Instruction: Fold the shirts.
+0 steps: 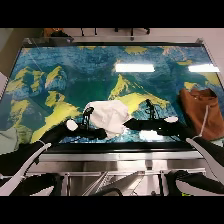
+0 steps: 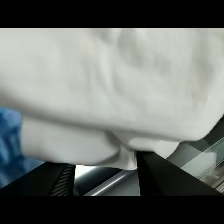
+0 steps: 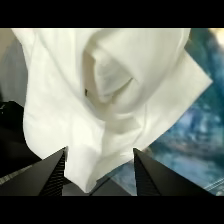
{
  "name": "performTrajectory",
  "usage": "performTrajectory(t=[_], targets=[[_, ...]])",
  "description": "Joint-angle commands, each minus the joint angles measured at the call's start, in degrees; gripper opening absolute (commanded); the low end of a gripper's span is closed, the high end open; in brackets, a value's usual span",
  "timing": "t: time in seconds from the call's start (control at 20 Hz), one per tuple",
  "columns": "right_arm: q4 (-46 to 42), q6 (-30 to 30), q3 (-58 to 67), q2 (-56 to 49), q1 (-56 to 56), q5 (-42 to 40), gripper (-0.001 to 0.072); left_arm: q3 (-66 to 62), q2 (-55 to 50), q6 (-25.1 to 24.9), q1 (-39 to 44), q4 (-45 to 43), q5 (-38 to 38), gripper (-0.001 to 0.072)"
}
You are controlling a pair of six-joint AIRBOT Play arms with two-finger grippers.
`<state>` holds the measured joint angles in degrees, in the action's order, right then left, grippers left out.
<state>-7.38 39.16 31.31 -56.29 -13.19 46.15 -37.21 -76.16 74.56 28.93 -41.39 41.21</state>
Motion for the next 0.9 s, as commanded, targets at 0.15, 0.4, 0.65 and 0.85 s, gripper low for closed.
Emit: performTrajectory(t=[0.15, 0.4, 0.65, 0.85], targets=[[15.3, -12.3, 0.1, -7.9, -2.8, 3.7, 0.0431, -2.9, -2.2, -2.9, 0.1, 0.4, -0.7, 0.0020], [19.2, -14.8, 1.3, -6.6, -2.3, 12.2, 0.0020, -2.9, 0.4, -3.7, 0.1, 0.3, -0.2, 0.0018], [19.2, -9.6, 13.8, 6.9, 7.8, 19.5, 0.0019, -8.8, 19.1, -1.7, -11.2, -6.6, 13.8, 0.0016], [18.5, -7.6, 29.1, 20.0, 22.2, 19.5, 0.0018, -22.2, 38.3, 0.7, -29.7, -10.0, 24.3, 0.0016]])
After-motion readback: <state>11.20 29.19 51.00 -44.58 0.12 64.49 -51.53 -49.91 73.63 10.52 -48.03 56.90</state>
